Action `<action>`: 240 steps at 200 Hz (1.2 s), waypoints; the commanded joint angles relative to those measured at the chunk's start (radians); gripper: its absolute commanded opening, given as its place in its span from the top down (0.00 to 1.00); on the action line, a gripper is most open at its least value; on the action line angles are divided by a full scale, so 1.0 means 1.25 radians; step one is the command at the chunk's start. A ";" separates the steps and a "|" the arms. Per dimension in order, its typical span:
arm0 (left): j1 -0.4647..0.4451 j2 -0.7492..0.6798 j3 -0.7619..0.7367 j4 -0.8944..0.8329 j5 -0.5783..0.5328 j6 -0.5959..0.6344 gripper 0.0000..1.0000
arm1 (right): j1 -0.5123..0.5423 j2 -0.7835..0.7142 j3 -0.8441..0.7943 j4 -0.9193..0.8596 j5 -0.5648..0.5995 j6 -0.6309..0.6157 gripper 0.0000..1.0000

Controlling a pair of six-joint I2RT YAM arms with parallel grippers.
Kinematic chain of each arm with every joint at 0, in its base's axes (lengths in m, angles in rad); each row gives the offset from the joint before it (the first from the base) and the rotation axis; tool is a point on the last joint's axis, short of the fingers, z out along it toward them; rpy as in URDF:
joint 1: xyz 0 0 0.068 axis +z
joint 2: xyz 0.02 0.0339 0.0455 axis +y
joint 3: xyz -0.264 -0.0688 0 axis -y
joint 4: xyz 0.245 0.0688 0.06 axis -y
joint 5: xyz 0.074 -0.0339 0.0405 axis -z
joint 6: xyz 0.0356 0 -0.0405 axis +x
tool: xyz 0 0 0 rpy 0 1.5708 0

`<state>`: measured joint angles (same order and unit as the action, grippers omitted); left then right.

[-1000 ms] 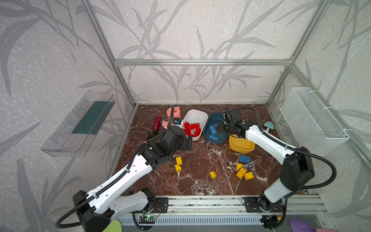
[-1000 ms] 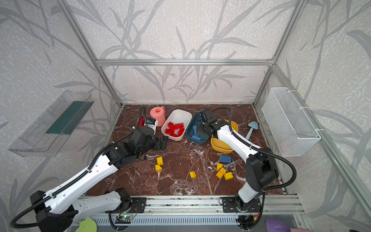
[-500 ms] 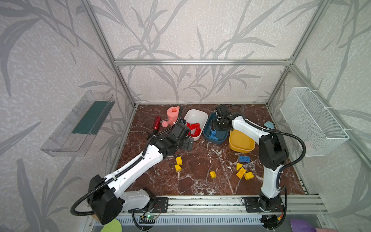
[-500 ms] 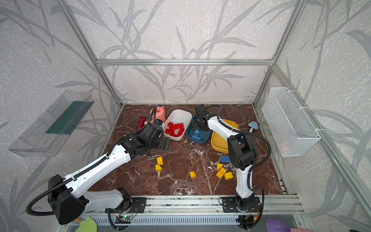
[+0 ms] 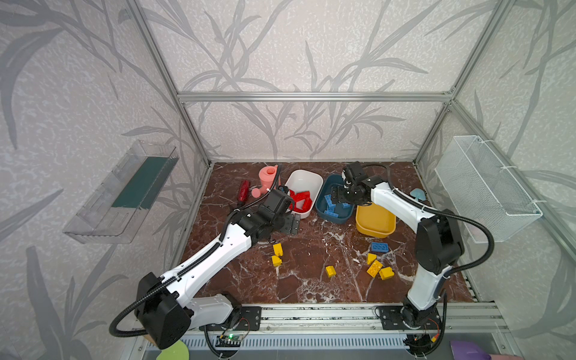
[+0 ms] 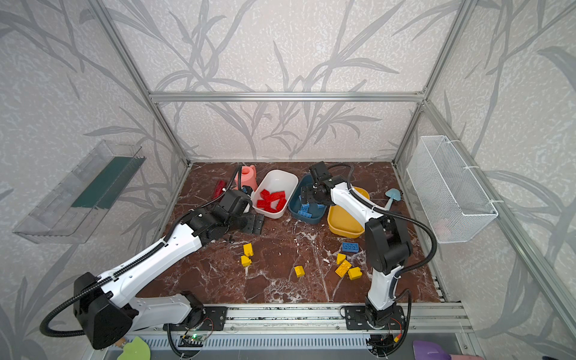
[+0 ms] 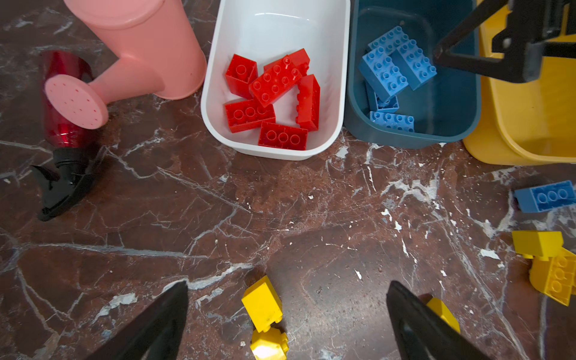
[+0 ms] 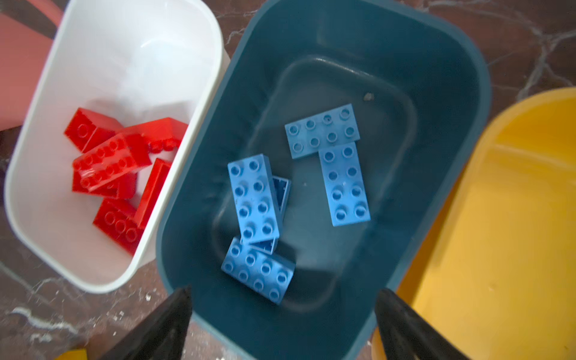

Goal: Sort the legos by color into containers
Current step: 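Open the right gripper to drop the blue brick into the teal tub, then lower the right gripper onto the last blue brick beside the yellow tub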

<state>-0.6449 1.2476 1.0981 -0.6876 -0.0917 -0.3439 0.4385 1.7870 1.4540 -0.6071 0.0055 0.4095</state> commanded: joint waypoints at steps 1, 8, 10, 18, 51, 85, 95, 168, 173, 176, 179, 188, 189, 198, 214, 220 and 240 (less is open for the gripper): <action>0.004 -0.026 0.007 -0.004 0.091 -0.017 0.01 | 0.000 -0.128 -0.069 -0.065 0.030 -0.006 0.07; 0.003 -0.032 0.000 -0.001 0.098 -0.034 0.01 | 0.000 -0.161 -0.102 -0.072 0.038 -0.004 0.07; 0.001 -0.034 -0.003 0.001 0.097 -0.039 0.01 | 0.000 -0.168 -0.112 -0.075 0.042 -0.004 0.07; -0.001 -0.040 -0.020 0.014 0.098 -0.057 0.01 | 0.000 -0.212 -0.153 -0.084 0.054 -0.003 0.07; -0.040 -0.063 -0.095 0.085 0.090 -0.129 0.01 | -0.001 -0.403 -0.324 -0.091 0.121 -0.004 0.07; -0.138 -0.054 -0.131 0.128 0.019 -0.148 0.01 | -0.016 -0.517 -0.447 -0.089 0.108 0.009 0.04; -0.157 -0.047 -0.136 0.137 0.006 -0.156 0.01 | -0.024 -0.527 -0.477 -0.086 0.106 0.027 0.04; -0.208 -0.045 -0.202 0.170 -0.026 -0.200 0.01 | -0.047 -0.484 -0.594 -0.008 0.152 0.105 0.04; -0.209 -0.049 -0.207 0.170 -0.028 -0.202 0.01 | -0.046 -0.477 -0.597 -0.002 0.153 0.106 0.03; -0.209 -0.050 -0.211 0.171 -0.030 -0.202 0.01 | -0.048 -0.473 -0.599 0.001 0.153 0.106 0.03; -0.209 -0.052 -0.213 0.172 -0.030 -0.204 0.01 | -0.049 -0.469 -0.602 0.005 0.153 0.106 0.03; -0.209 -0.056 -0.221 0.176 -0.032 -0.208 0.01 | -0.052 -0.457 -0.606 0.016 0.151 0.106 0.03; -0.209 -0.056 -0.222 0.177 -0.032 -0.208 0.01 | -0.052 -0.455 -0.607 0.018 0.151 0.106 0.03; -0.210 -0.058 -0.229 0.181 -0.034 -0.212 0.01 | -0.056 -0.443 -0.611 0.030 0.151 0.104 0.03; -0.210 -0.054 -0.233 0.180 -0.039 -0.213 0.01 | -0.065 -0.420 -0.616 0.048 0.148 0.102 0.03; -0.210 -0.051 -0.232 0.176 -0.044 -0.213 0.01 | -0.069 -0.413 -0.618 0.051 0.147 0.103 0.03; -0.209 -0.045 -0.224 0.166 -0.055 -0.209 0.01 | -0.083 -0.390 -0.618 0.064 0.145 0.106 0.03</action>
<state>-0.9035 1.1954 0.8097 -0.4774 -0.1154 -0.5877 0.3534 1.2724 0.6918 -0.5648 0.1753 0.5289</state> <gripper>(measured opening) 0.992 0.971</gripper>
